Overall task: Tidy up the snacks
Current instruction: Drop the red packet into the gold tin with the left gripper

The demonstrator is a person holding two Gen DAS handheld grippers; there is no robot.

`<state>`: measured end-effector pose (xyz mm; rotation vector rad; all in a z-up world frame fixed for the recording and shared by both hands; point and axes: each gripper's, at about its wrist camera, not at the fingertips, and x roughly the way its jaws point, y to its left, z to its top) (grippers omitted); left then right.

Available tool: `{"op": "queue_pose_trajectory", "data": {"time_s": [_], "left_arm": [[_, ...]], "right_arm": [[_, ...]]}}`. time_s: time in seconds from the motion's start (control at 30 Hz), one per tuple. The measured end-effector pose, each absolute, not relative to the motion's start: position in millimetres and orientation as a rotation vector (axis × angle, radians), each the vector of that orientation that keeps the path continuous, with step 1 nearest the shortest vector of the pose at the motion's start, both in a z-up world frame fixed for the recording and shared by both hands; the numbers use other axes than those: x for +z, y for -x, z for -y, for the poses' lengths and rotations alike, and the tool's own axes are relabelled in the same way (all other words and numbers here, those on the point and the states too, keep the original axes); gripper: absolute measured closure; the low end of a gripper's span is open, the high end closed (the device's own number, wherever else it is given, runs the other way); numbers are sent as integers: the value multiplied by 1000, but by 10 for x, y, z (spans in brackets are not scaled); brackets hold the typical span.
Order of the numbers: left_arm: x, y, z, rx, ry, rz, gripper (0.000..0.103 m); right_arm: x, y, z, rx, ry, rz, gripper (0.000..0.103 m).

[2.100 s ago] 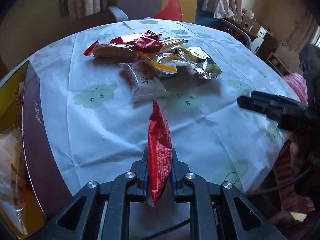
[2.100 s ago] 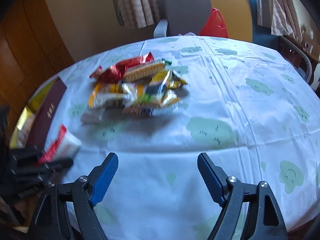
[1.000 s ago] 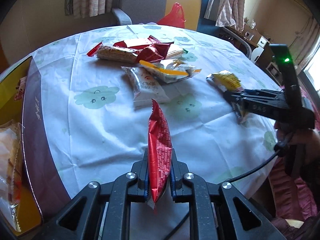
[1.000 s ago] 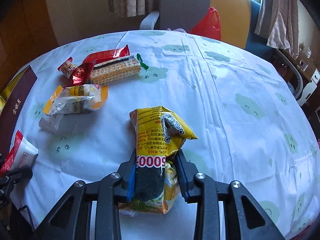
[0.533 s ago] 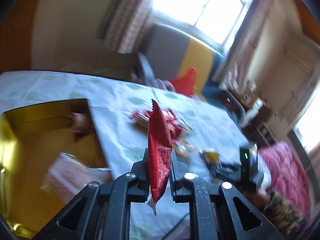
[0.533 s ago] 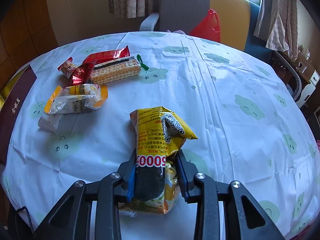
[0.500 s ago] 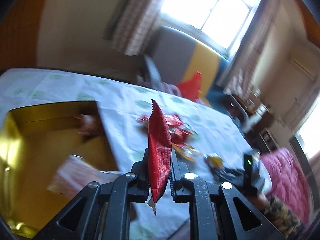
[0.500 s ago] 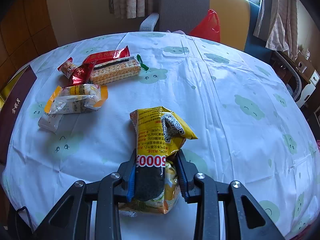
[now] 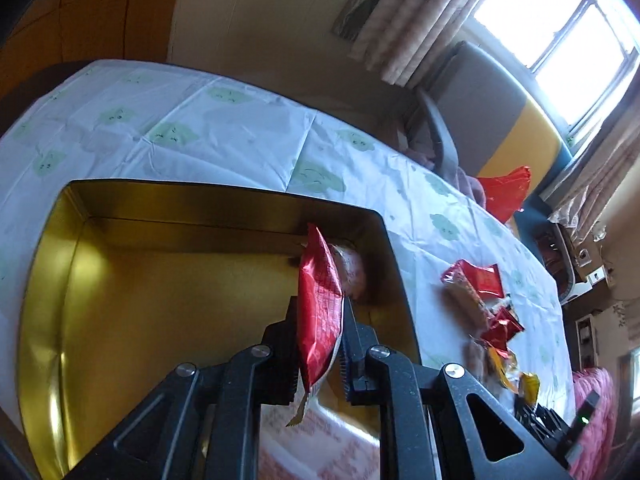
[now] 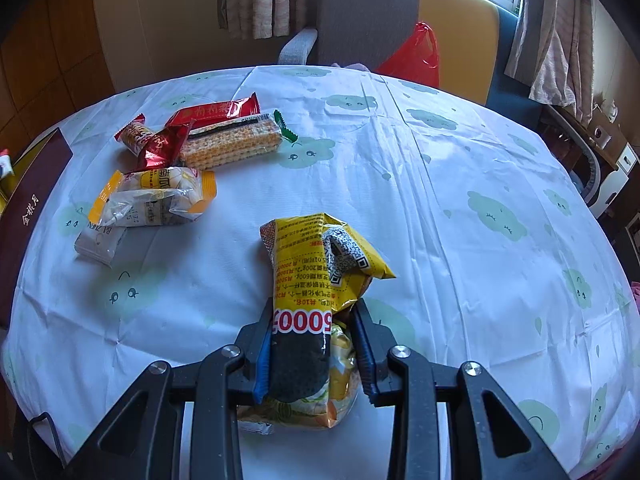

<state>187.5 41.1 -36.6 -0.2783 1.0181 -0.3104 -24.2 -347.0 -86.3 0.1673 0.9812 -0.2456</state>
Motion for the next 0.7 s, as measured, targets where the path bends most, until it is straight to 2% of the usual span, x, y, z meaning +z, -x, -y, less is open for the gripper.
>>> {"op": "queue_pose_trajectory", "data": {"time_s": [0.13,0.2,0.27,0.5,0.7], "left_arm": [[-469,-2066,-349,-284,278,-1043,86],[-480,-2133,-353,-272,287,-1045,76],[-443,-2126,-381,-268,322,-1038,54],[-138,-1776,-540,-133,252,-923,54],[-173,-1352,-690,-66,235,-917,54]], "right_arm": [[-862,244,3470,-246,-167,-981,68],[-861,246,3471,-246,-168,-979,68],[-860,248,3471,-247,-171,-976,68],[-862,254,3463,-253,-170,-968,68],[-864,264,3454,-257,-169,-963,68]]}}
